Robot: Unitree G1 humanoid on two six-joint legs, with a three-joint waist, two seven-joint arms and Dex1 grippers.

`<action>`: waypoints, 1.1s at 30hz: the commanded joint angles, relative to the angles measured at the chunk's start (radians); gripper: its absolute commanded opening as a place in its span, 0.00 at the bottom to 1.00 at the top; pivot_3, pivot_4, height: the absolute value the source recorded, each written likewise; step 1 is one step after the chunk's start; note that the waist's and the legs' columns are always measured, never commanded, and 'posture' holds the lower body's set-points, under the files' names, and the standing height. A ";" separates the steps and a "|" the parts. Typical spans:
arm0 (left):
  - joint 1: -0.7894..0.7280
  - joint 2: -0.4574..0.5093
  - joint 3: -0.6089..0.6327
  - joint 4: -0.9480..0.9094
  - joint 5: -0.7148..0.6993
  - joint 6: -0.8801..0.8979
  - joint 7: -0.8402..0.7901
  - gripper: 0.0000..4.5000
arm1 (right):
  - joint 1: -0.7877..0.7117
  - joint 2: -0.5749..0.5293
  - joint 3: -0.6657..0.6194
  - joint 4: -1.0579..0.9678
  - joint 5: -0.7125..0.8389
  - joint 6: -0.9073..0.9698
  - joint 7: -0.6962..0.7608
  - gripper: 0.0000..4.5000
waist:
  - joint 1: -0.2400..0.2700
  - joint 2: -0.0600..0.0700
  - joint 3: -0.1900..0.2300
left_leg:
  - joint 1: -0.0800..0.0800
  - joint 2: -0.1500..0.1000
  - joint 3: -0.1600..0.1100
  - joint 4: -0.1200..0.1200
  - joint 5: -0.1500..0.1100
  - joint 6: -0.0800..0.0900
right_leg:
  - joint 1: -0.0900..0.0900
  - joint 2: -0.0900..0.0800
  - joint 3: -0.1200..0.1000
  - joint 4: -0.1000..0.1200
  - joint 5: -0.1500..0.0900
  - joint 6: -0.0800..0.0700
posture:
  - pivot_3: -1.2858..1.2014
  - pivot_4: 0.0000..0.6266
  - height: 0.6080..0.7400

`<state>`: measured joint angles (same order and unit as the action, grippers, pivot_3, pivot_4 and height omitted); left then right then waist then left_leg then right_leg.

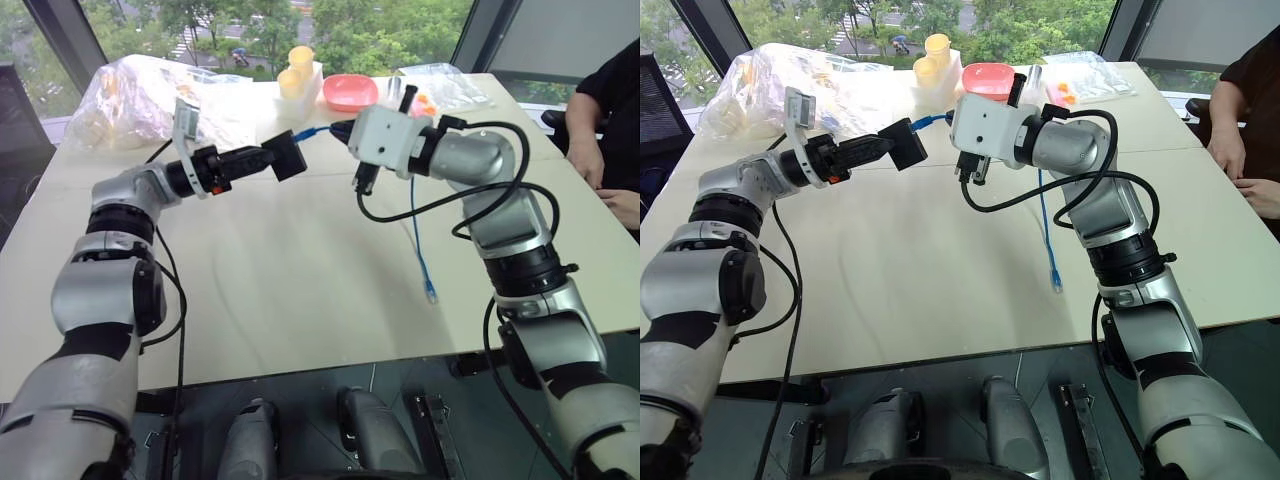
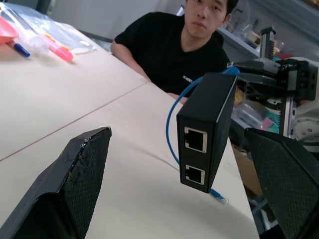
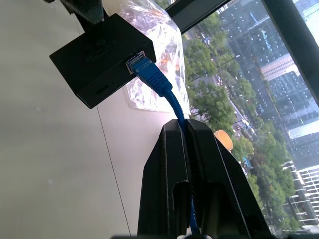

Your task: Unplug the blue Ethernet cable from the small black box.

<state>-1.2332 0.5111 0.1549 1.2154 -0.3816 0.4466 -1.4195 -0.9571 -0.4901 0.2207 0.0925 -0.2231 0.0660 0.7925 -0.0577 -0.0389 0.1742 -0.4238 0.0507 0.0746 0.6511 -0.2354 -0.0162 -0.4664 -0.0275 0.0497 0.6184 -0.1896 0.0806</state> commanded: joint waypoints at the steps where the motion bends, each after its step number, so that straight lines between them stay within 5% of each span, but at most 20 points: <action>1: -0.052 -0.001 0.035 -0.007 -0.002 0.003 -0.020 1.00 | -0.010 -0.010 -0.027 -0.065 0.022 0.014 -0.002 0.02 | 0.001 0.000 0.000 | 0.000 0.000 0.000 0.000 0.000 0.000 | 0.000 0.000 0.000 0.000 0.000 0.000 | 0.52 0.24 1.00; 3: -0.058 -0.012 0.043 -0.003 0.001 -0.003 -0.011 1.00 | -0.005 -0.008 -0.025 -0.080 0.025 0.026 -0.003 0.02 | 0.003 0.000 0.000 | 0.000 0.000 0.000 0.000 0.000 0.000 | 0.000 0.000 0.000 0.000 0.000 0.000 | 0.52 0.24 1.00; 4: -0.064 -0.016 0.053 0.000 -0.005 0.006 -0.010 0.88 | -0.003 -0.008 -0.023 -0.086 0.026 0.030 -0.004 0.00 | 0.005 0.000 0.000 | 0.000 0.000 0.000 0.000 0.000 0.000 | 0.000 0.000 0.000 0.000 0.000 0.000 | 0.52 0.24 1.00; 12: -0.073 -0.018 0.053 -0.006 0.007 0.042 -0.078 0.41 | 0.009 0.000 -0.019 -0.123 0.034 0.065 -0.005 0.00 | 0.013 0.000 0.000 | 0.000 0.000 0.000 0.000 0.000 0.000 | 0.000 0.000 0.000 0.001 0.000 0.000 | 0.52 0.24 1.00; 18: -0.066 -0.010 0.050 -0.012 0.024 0.013 -0.061 0.13 | 0.018 0.001 -0.017 -0.140 0.048 0.095 0.007 0.00 | 0.014 0.000 0.000 | 0.000 0.000 0.000 0.001 0.000 0.000 | 0.000 0.000 0.000 0.001 0.000 0.000 | 0.52 0.24 1.00; 21: -0.061 -0.010 0.047 -0.014 0.032 0.007 -0.072 0.13 | 0.032 -0.013 -0.015 -0.152 0.059 0.106 0.032 0.21 | 0.013 0.000 0.000 | 0.000 0.000 0.000 0.001 0.000 0.000 | 0.000 0.000 0.000 0.001 0.000 0.000 | 0.52 0.24 1.00; 25: -0.063 -0.004 0.048 -0.019 0.043 0.001 -0.083 0.13 | 0.065 -0.037 -0.044 -0.193 0.061 0.142 0.022 0.65 | 0.014 0.000 0.000 | 0.000 0.000 0.000 0.001 0.000 0.000 | 0.000 0.000 0.000 0.001 0.000 0.000 | 0.52 0.24 1.00; 27: -0.071 0.008 0.038 -0.034 0.051 0.001 -0.121 0.13 | 0.129 -0.019 -0.133 -0.315 0.214 0.361 0.047 0.87 | 0.017 0.000 0.000 | 0.000 0.000 0.000 0.001 0.000 0.000 | 0.000 0.000 0.000 0.001 0.000 0.000 | 0.52 0.24 1.00; 30: -0.079 0.042 -0.024 -0.098 0.035 0.023 -0.187 0.13 | 0.241 0.066 -0.334 -0.514 0.603 0.822 0.074 0.87 | 0.019 -0.001 0.000 | -0.002 0.000 -0.002 0.001 0.000 0.000 | 0.000 0.000 -0.001 0.001 0.000 0.000 | 0.52 0.24 1.00; 33: -0.077 0.070 -0.090 -0.156 -0.006 0.042 -0.195 0.13 | 0.289 0.186 -0.478 -0.583 0.856 1.082 -0.001 0.87 | 0.016 0.000 0.000 | -0.001 0.000 -0.003 0.001 0.000 0.000 | 0.000 0.000 -0.002 0.003 0.000 0.000 | 0.52 0.24 1.00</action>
<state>-1.2780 0.5705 0.0895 1.1115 -0.3472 0.4785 -1.5958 -0.6574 -0.3397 -0.1817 -0.4254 0.4865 1.0247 0.8299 -0.0421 -0.0393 0.1742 -0.4241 0.0512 0.0715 0.6527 -0.2354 -0.0161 -0.4662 -0.0276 0.0478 0.6226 -0.1894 0.0806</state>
